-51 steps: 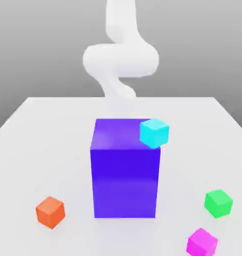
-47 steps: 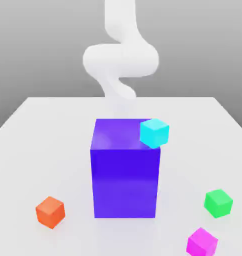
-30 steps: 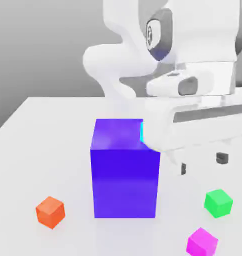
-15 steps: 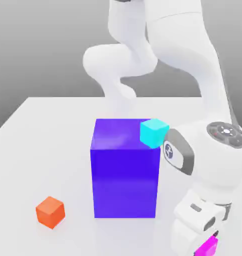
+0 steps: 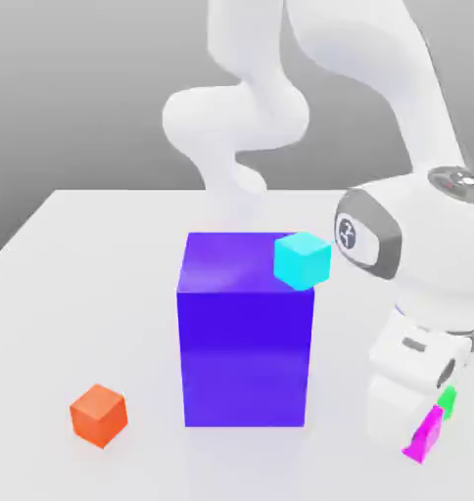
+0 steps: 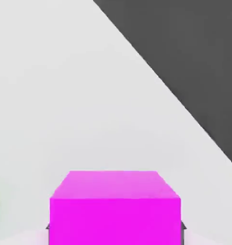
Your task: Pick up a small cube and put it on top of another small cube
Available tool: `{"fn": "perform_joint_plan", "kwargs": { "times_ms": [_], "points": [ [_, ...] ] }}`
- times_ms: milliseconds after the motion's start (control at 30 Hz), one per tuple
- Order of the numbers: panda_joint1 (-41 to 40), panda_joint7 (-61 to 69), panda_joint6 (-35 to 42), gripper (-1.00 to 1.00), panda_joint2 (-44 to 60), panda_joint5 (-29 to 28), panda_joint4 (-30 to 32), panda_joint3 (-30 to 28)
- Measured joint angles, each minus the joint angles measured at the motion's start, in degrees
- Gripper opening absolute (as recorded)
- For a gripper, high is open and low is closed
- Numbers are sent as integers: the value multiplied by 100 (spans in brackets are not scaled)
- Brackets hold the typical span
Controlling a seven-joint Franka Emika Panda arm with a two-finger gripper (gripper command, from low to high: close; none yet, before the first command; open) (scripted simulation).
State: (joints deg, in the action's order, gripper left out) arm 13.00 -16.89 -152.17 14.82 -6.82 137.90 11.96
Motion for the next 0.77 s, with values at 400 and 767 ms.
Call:
{"fn": "perform_joint_plan", "kwargs": {
  "times_ms": [400,767],
  "points": [
    [38,3042,121,-100,-965,277,840,924],
    [432,3313,-787,100,-170,-527,1016,617]
  ]
}}
